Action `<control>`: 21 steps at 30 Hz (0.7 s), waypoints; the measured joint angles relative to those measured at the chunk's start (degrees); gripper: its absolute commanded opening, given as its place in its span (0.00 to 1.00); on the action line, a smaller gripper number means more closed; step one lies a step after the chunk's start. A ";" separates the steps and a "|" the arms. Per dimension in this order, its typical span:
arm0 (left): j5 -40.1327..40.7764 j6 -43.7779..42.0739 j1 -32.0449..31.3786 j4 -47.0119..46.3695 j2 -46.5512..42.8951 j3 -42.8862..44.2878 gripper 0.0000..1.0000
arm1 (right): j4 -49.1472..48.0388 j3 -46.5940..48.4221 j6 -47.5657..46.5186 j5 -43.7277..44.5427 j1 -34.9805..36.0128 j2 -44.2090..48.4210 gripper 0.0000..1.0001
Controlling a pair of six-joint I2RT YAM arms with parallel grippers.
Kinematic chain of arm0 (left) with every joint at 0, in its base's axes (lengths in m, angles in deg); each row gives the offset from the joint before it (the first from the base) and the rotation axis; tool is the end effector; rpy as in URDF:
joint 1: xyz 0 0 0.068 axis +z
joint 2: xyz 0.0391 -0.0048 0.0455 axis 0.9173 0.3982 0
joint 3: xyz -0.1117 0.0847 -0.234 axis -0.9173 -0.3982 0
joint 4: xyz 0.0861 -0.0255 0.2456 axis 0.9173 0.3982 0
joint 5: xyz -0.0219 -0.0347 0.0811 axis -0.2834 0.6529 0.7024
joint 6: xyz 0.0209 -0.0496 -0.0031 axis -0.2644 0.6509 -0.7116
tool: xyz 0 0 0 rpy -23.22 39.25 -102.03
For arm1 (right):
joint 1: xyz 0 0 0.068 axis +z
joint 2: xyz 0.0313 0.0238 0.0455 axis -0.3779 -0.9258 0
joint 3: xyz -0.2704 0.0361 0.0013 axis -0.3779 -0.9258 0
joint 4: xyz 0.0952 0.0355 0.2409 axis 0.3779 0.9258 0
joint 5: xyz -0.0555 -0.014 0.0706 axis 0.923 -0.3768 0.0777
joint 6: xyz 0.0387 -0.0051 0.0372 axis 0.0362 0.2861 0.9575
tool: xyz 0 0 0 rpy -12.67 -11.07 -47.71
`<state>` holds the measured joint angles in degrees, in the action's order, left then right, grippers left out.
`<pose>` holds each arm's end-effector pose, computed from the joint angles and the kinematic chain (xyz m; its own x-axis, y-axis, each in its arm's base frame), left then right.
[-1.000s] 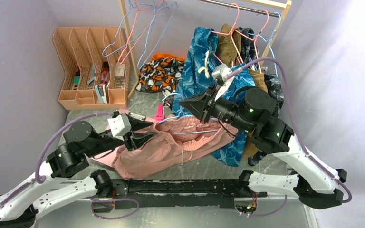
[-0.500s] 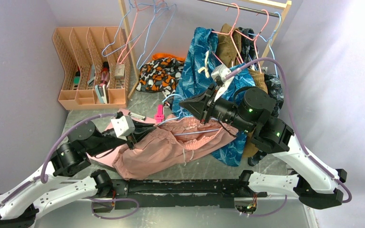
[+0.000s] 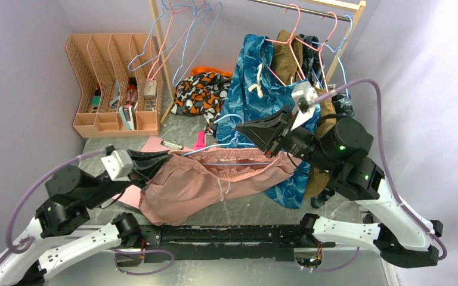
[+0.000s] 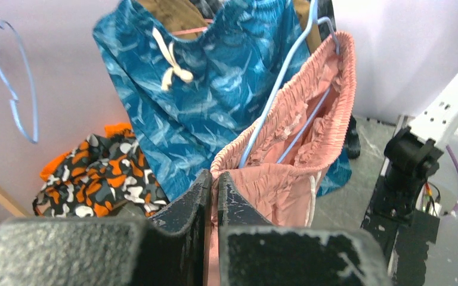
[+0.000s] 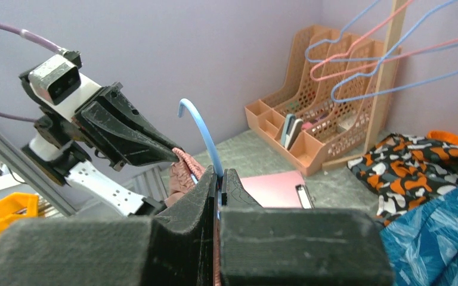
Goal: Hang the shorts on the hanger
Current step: Adjust the shorts on the hanger.
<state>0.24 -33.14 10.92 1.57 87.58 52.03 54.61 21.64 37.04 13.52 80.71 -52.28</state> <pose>0.0445 -0.0655 0.4077 0.1736 -0.0558 -0.9832 0.8179 0.5643 0.1124 0.0794 0.1327 0.5098 -0.0840 0.2256 -0.9706 -0.8756 0.4482 0.1800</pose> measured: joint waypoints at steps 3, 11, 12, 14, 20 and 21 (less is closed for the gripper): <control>0.92 0.00 0.00 0.09 -1.14 1.68 0.07 | -1.88 0.00 0.39 -0.63 0.00 0.68 0.00; 2.45 0.22 0.00 1.79 -1.44 2.49 0.07 | -6.84 -3.65 1.79 -1.64 0.00 0.98 0.00; 2.60 0.26 0.00 2.03 -1.49 2.29 0.09 | -7.23 -4.04 1.99 -1.84 0.00 0.98 0.00; 2.67 0.48 0.00 2.56 -1.42 2.16 0.34 | -7.91 -4.52 2.29 -2.08 0.00 0.98 0.00; 1.84 2.01 0.00 2.75 -1.36 2.27 0.68 | -8.59 -4.57 2.60 -2.08 0.00 1.18 0.00; 1.81 2.23 0.00 2.78 -1.42 2.38 0.68 | -8.55 -4.57 2.60 -2.05 0.00 1.25 0.00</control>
<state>2.06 -30.91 10.92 4.34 86.16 54.41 46.06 17.07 39.64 11.46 80.71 -51.03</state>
